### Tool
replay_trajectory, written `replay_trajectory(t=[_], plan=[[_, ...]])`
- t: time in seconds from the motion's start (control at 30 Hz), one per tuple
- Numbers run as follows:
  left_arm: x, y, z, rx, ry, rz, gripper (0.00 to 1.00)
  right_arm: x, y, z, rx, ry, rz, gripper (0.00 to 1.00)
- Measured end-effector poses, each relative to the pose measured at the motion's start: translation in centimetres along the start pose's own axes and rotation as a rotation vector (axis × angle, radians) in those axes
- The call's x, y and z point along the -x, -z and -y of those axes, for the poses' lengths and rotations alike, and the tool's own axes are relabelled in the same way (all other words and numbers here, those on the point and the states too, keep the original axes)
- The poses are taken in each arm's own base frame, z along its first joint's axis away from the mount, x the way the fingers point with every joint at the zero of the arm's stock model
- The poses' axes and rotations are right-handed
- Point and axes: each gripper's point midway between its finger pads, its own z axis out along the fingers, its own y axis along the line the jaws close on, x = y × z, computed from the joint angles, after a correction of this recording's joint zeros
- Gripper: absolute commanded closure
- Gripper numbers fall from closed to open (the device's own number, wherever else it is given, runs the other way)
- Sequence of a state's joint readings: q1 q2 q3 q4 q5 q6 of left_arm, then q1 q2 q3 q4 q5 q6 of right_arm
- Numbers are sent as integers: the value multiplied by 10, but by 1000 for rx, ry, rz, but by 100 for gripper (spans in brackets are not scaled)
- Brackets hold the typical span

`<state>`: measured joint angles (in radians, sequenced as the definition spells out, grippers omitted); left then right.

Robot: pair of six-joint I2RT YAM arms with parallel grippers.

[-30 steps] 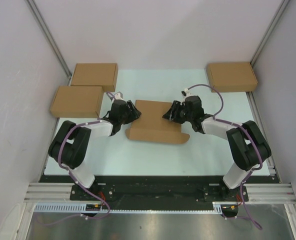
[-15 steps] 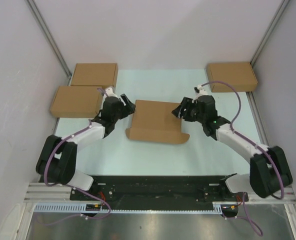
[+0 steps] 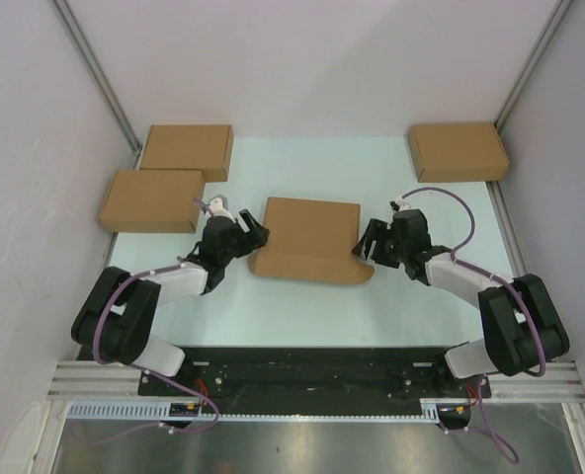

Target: Fold the paper box

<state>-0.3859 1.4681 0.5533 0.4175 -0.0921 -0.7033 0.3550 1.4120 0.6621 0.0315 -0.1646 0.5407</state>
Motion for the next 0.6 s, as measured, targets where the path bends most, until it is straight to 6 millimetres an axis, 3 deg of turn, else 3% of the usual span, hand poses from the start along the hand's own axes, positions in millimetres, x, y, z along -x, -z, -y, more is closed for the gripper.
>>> replay_trajectory(t=[0.17,0.33,0.4,0.5,0.6], plan=[[1,-7,17,-75,15,16,20,5,-9,-7,44,-12,16,31],[-22,-19,13,-69,17,-69,24,5,-13,-10,69,-19,12,33],[-21,-19,14,-76,23,-68,24,6,-11,-11,61,-6,22,33],[-16,-14,13,-58,21,-50,23,11,5,-14,21,61,72,32],[5,0,15,-34,11,7,20,26,40,-39,10,175,180,32]])
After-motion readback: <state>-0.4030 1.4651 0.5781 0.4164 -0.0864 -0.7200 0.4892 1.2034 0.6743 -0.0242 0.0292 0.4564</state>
